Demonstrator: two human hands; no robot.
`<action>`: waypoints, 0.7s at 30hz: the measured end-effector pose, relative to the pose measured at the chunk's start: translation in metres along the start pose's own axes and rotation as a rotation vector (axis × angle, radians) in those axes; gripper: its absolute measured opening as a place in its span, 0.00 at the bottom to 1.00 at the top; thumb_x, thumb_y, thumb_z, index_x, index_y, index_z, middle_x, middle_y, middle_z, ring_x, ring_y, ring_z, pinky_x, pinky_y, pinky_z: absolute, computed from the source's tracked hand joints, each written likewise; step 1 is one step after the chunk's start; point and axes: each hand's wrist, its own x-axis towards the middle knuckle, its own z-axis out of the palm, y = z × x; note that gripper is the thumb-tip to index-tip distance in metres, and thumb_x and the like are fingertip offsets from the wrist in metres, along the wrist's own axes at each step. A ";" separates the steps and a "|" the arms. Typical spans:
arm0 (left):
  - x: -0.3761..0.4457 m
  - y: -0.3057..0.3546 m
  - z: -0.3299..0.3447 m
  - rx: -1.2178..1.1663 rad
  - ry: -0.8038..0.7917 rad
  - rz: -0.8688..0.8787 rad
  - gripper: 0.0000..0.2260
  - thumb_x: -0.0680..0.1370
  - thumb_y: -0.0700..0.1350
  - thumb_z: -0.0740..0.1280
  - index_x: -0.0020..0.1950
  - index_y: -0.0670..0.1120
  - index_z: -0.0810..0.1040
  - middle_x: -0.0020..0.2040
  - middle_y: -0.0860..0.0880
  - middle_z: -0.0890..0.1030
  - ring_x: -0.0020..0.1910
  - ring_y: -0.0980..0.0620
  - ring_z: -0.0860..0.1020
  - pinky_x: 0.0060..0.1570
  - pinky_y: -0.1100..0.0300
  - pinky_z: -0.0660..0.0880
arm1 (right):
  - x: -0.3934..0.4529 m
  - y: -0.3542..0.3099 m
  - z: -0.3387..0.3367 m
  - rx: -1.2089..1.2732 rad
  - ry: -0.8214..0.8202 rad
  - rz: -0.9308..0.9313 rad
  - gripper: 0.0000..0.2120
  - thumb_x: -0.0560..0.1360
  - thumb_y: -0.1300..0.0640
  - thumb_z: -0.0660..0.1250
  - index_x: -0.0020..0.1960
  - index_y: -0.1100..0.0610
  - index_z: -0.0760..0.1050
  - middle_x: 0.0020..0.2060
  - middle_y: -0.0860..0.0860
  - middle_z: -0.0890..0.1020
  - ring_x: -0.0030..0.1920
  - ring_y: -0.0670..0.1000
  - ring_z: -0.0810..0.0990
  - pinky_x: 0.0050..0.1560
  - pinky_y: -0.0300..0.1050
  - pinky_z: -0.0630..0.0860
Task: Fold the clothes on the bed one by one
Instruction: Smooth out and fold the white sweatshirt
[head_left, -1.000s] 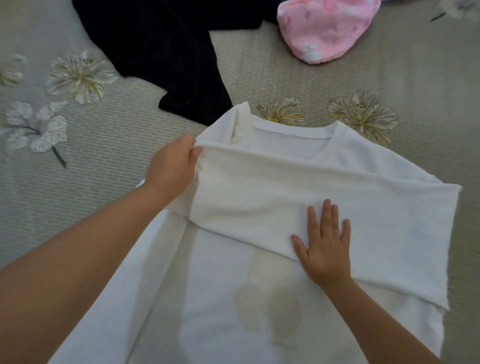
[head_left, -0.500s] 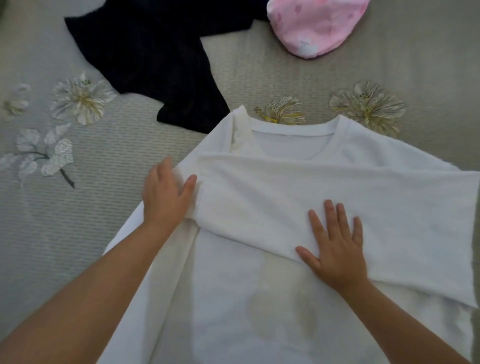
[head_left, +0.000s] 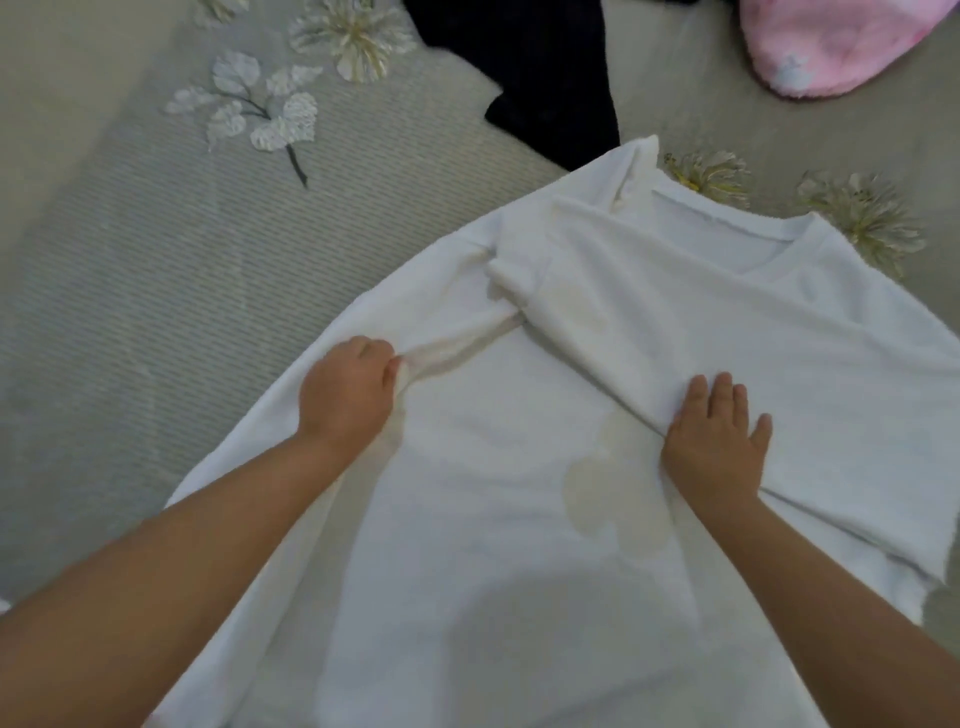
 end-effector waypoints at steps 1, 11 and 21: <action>0.016 -0.004 -0.004 -0.072 0.067 -0.125 0.11 0.79 0.41 0.59 0.44 0.34 0.75 0.40 0.34 0.77 0.40 0.37 0.76 0.36 0.51 0.65 | -0.004 0.000 -0.002 -0.044 -0.027 -0.012 0.24 0.79 0.59 0.47 0.75 0.59 0.48 0.75 0.57 0.49 0.75 0.56 0.46 0.71 0.58 0.44; 0.144 -0.070 -0.084 -0.399 0.152 -0.534 0.19 0.80 0.48 0.56 0.66 0.37 0.64 0.63 0.35 0.72 0.62 0.38 0.70 0.57 0.52 0.66 | -0.074 -0.060 -0.022 -0.196 -0.005 -0.276 0.30 0.70 0.58 0.69 0.69 0.64 0.65 0.69 0.64 0.64 0.69 0.63 0.64 0.65 0.63 0.65; -0.084 -0.156 -0.047 -0.308 -0.099 -0.439 0.22 0.76 0.46 0.64 0.66 0.35 0.66 0.64 0.36 0.70 0.63 0.39 0.68 0.60 0.52 0.62 | -0.135 -0.174 -0.008 0.280 0.129 -0.565 0.09 0.61 0.70 0.74 0.40 0.70 0.78 0.35 0.64 0.81 0.35 0.64 0.81 0.36 0.57 0.78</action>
